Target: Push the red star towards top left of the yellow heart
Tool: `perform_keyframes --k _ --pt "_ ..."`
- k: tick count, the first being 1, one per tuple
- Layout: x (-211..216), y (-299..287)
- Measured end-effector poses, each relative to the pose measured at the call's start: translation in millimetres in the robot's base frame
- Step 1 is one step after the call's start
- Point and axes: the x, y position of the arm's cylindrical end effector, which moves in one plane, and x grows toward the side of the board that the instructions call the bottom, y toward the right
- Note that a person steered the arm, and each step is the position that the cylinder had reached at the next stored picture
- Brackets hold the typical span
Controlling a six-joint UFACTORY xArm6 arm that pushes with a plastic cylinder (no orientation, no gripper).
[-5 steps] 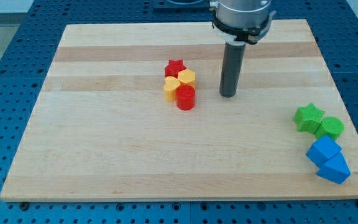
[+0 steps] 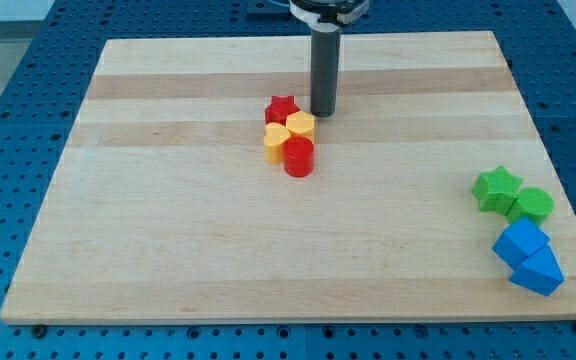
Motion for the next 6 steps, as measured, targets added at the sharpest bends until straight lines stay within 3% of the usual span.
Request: perform_keyframes --k 6 --pt "-13.1 -65.9"
